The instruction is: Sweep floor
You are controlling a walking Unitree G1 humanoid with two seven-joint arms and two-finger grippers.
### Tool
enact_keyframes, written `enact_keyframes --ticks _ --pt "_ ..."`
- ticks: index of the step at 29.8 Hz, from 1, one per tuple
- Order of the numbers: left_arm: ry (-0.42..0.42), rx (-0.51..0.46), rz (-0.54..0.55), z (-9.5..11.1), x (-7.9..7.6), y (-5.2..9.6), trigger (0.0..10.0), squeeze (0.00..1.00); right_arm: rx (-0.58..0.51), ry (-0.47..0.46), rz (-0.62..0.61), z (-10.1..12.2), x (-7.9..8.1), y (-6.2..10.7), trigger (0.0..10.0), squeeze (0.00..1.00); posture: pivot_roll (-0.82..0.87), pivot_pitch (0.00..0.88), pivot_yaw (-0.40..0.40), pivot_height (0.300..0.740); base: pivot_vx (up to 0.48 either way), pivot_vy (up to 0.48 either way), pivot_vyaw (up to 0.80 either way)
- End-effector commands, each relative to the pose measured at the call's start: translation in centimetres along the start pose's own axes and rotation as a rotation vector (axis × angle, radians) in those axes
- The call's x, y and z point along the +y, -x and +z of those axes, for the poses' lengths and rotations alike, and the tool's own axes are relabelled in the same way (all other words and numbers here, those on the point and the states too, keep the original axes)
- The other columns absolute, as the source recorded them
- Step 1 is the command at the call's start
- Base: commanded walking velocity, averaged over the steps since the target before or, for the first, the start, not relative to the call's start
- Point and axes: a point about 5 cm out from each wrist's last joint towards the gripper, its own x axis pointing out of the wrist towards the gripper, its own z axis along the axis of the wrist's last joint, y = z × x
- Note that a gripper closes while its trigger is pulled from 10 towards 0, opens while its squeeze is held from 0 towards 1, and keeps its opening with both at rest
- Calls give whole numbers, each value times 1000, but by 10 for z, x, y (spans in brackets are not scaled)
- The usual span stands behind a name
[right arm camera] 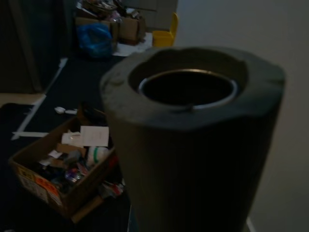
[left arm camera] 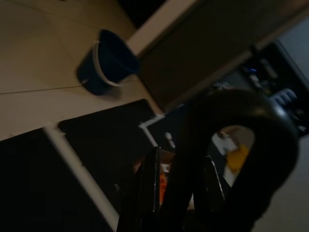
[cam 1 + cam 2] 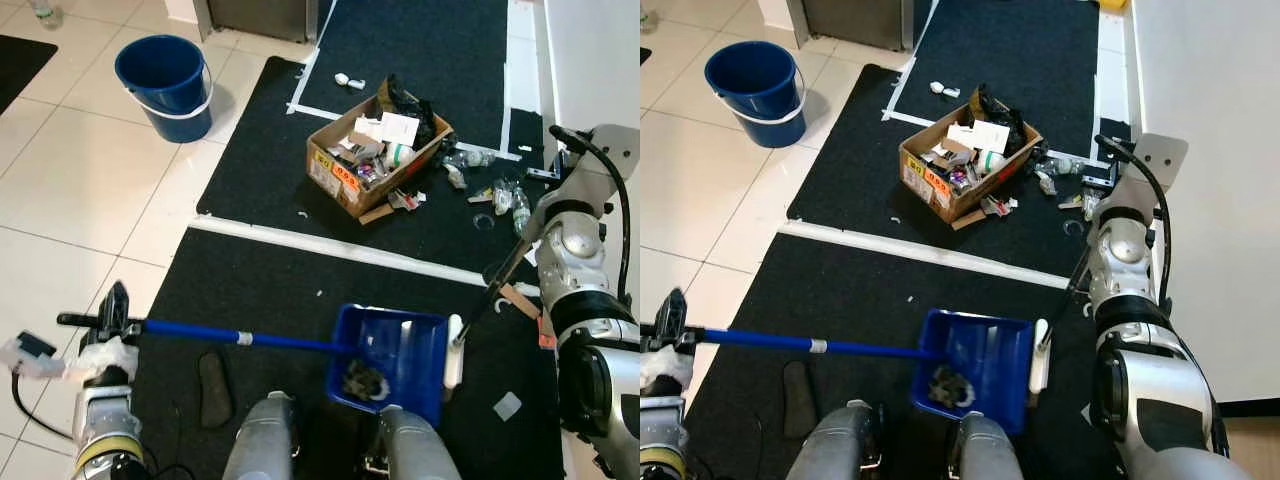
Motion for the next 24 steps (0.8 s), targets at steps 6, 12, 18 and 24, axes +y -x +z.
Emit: enact_keyframes --ticks 6,12,18,24 --pt "-43 -56 44 15 0 -13 10000 0 90 16 -28 -26 -10 12 10000 0 169 88 -114 740 0 0 0" --pt "-100 -87 25 34 -8 -36 10000 0 127 10 0 -37 -3 18 10000 0 179 69 -109 740 0 0 0" --pt "-124 -96 -37 43 -24 -59 10000 0 172 -8 8 -47 -1 24 10000 0 188 50 -100 740 0 0 0" --pt "-143 -13 -136 22 -47 -77 10000 0 257 -87 -14 -62 -1 32 10000 0 204 25 -85 740 0 0 0"
